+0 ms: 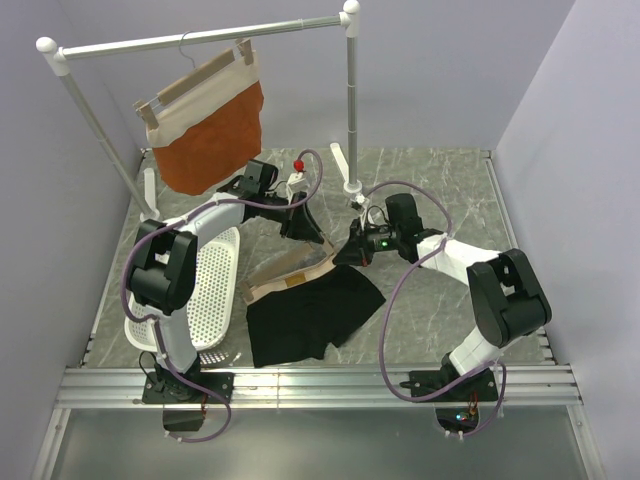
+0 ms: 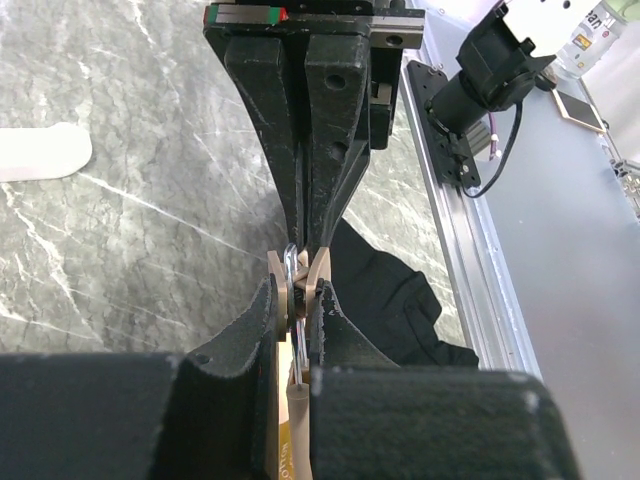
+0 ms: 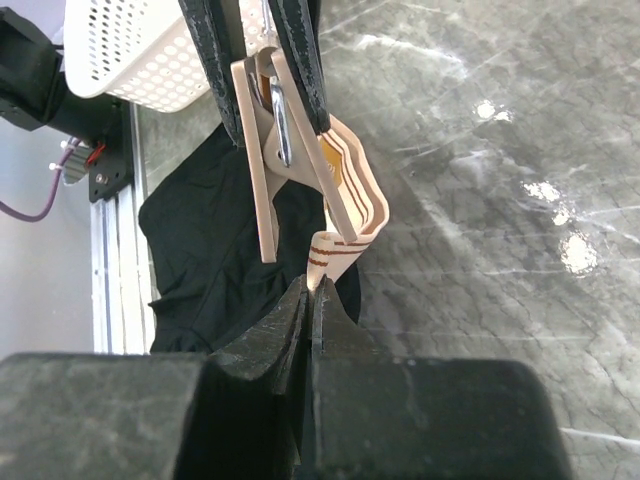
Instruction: Clip the underwear to the hanger
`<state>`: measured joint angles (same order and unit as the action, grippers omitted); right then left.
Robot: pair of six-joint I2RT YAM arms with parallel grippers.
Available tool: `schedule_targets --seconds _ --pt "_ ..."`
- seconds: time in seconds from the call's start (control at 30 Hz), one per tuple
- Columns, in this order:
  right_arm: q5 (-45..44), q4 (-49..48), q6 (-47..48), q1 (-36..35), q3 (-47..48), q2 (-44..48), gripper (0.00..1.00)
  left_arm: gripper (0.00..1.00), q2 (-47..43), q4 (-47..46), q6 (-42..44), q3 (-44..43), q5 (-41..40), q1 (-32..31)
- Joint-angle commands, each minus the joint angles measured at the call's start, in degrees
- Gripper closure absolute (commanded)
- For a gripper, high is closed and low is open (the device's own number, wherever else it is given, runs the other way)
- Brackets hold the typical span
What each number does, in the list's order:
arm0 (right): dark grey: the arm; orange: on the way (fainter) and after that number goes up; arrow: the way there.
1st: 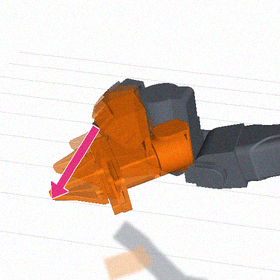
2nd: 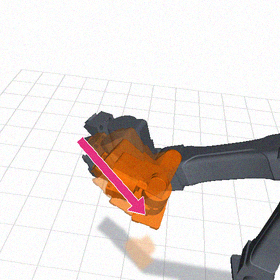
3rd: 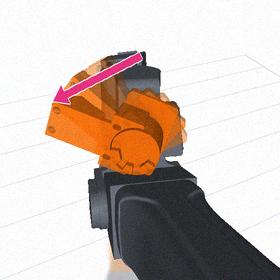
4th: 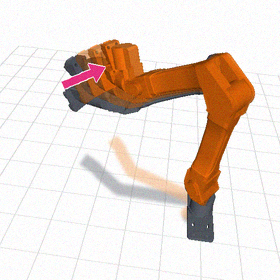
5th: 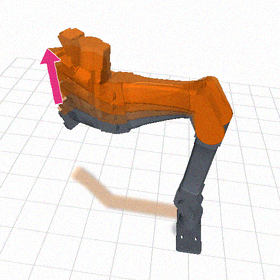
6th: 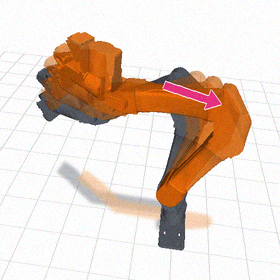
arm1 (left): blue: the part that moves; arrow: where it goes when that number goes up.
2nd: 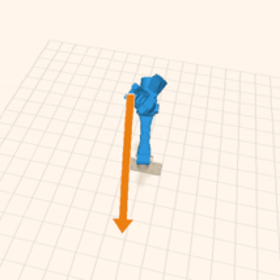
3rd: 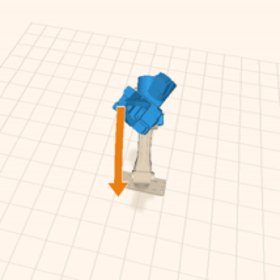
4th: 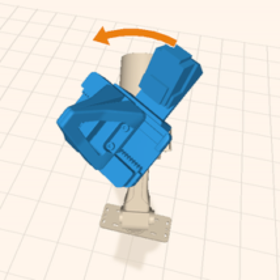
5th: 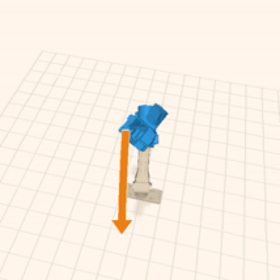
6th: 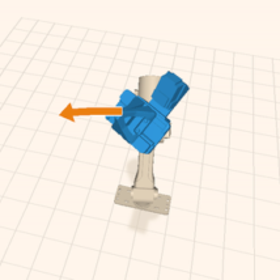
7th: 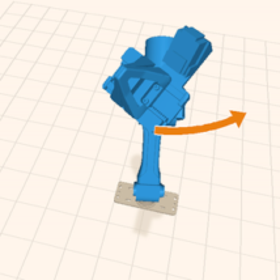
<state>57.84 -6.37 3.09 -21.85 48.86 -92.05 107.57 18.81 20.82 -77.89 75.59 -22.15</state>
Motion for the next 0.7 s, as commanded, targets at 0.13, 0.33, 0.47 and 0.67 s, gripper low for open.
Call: schedule_targets --seconds 0.13,0.33,0.47,0.67 --pt "1.8 -1.2 1.3 -1.1 3.7 2.1 1.0 1.0 -1.0 2.4 7.1 -2.7 3.2 0.2" --pt "1.8 -2.1 0.9 -1.7 4.0 3.5 1.0 1.0 -1.0 3.4 8.9 -2.6 3.3 0.2" --pt "2.0 -2.2 0.6 -1.7 4.0 4.1 1.0 1.0 -0.3 7.3 12.5 -3.7 3.9 0.2" --pt "2.8 -1.7 0.4 -1.6 4.5 4.5 1.0 1.0 1.5 17.1 20.6 -6.5 5.1 0.2"
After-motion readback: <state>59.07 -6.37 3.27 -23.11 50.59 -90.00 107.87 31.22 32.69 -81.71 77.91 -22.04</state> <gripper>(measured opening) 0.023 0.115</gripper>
